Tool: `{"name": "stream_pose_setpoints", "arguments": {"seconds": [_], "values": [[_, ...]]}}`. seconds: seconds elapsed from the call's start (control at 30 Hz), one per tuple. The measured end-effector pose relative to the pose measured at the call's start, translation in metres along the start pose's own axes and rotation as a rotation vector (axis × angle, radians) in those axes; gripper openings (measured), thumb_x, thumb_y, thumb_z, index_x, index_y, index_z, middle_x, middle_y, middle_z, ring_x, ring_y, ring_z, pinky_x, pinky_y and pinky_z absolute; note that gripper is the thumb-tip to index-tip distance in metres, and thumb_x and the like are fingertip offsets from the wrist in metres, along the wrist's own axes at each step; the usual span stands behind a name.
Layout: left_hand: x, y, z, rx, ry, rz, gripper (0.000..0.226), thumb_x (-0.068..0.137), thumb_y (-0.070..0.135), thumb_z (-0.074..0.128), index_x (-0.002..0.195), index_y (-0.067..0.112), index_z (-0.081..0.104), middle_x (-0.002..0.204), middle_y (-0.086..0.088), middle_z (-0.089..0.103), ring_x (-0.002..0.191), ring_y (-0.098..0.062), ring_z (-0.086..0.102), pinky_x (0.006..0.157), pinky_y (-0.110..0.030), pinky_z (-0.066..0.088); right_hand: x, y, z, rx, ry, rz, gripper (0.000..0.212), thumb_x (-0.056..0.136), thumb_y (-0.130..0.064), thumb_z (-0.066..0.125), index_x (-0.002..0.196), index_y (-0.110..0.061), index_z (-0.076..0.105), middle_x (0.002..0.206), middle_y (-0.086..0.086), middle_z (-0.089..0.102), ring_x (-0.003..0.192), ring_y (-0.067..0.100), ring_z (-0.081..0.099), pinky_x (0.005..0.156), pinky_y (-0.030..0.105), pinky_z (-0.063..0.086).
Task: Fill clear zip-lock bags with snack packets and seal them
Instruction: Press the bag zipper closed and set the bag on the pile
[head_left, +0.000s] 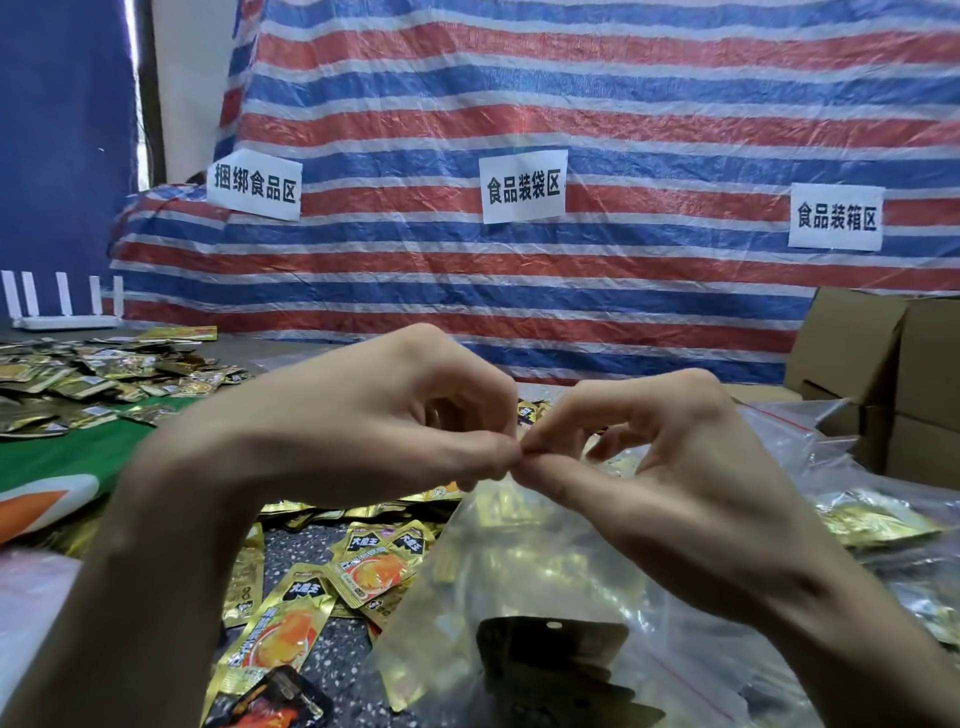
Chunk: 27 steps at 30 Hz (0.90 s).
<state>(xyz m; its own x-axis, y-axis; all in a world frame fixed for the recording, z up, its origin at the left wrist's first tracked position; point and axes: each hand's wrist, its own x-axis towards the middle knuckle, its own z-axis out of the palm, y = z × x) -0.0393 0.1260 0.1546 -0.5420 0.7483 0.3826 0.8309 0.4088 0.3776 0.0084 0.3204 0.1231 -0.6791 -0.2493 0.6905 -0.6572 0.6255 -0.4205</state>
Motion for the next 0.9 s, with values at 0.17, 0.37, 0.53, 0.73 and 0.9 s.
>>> {"name": "stream_pose_setpoints", "arguments": {"seconds": [0.17,0.37,0.53,0.73,0.9], "values": [[-0.001,-0.002,-0.004,0.001,0.027,0.097,0.018,0.088,0.026,0.066,0.077,0.014,0.073,0.064,-0.004,0.059,0.058,-0.016,0.053,0.056,-0.040,0.042,0.001,-0.003,-0.007,0.045,-0.065,0.039,0.005,0.079,-0.025,0.077,0.075,-0.028,0.079,0.073,-0.008,0.073,0.073,0.012,0.065,0.068,0.034,0.052],[0.009,-0.008,0.006,-0.113,0.010,0.066,0.024,0.085,0.034,0.068,0.071,0.015,0.072,0.060,0.003,0.061,0.056,-0.006,0.053,0.055,-0.027,0.041,0.000,-0.002,-0.007,-0.018,-0.046,0.019,0.010,0.082,-0.024,0.075,0.072,-0.026,0.078,0.066,-0.005,0.069,0.063,0.010,0.060,0.064,0.032,0.049],[0.007,-0.013,0.003,-0.224,-0.058,0.089,0.030,0.091,0.033,0.065,0.080,0.005,0.073,0.068,-0.011,0.066,0.062,-0.022,0.062,0.058,-0.030,0.048,0.000,-0.002,-0.009,0.047,-0.104,0.062,0.007,0.081,-0.024,0.077,0.075,-0.024,0.081,0.068,-0.005,0.073,0.064,0.008,0.065,0.062,0.030,0.051],[0.005,-0.024,-0.003,-0.210,0.078,0.135,0.032,0.084,0.036,0.074,0.070,0.008,0.074,0.055,-0.007,0.062,0.048,-0.016,0.056,0.047,-0.025,0.041,0.001,0.002,-0.016,0.044,-0.139,0.117,0.009,0.081,-0.028,0.074,0.079,-0.022,0.081,0.075,-0.004,0.075,0.071,0.013,0.067,0.068,0.034,0.051],[0.005,-0.028,-0.002,-0.300,0.043,0.095,0.023,0.082,0.034,0.073,0.081,0.011,0.078,0.062,-0.010,0.065,0.055,-0.013,0.056,0.052,-0.025,0.042,0.001,0.004,-0.019,0.011,-0.155,0.143,0.012,0.082,-0.029,0.070,0.078,-0.023,0.079,0.075,-0.001,0.074,0.071,0.018,0.067,0.068,0.037,0.050]]}}
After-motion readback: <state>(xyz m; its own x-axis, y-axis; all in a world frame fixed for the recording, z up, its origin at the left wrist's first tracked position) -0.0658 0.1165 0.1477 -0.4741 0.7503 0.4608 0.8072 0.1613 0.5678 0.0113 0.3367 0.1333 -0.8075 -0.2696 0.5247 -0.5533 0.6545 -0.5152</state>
